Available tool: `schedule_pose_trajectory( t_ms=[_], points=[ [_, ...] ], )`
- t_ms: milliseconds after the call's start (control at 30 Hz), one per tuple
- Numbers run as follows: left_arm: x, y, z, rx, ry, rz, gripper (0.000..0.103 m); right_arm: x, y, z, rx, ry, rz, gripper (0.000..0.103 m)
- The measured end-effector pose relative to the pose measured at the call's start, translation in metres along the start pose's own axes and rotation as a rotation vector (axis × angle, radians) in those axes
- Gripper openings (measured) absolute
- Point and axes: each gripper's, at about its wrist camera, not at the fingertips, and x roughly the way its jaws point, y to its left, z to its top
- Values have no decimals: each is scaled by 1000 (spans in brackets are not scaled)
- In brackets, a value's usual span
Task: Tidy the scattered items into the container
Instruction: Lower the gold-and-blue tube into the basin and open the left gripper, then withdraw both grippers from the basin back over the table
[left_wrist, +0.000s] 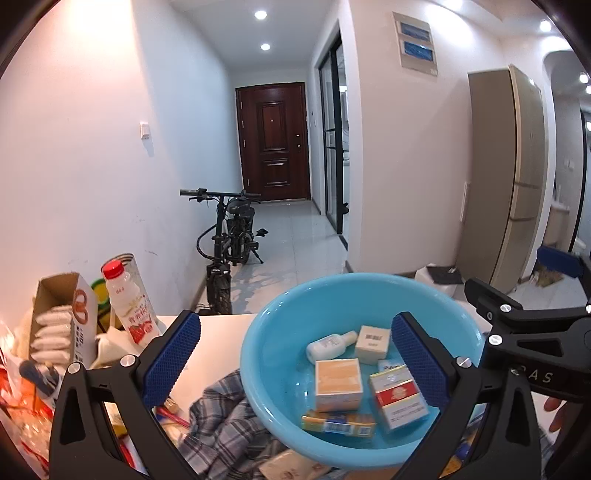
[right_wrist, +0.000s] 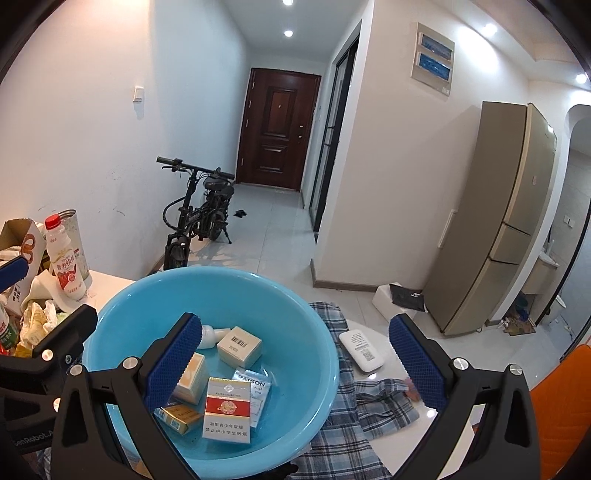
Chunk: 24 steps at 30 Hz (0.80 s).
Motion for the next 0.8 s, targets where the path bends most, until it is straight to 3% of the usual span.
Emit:
schedule_pose_trajectory(
  t_ms=[200,400,600,800],
  points=[
    [-26,1,0,-25,-2,-39,103,-29,-5,0,44,-41,9,103],
    [-79,0,-12,21,-62,4,103,-82,-9,-22,79,-98,42,103],
    [-124,-2,-52,46,-89,11,103,-134,-6,-62,73,-144,51,103],
    [-146,-13,-110,103,-136,112,103,-158,6,-119,52,-143,24,103]
  ],
)
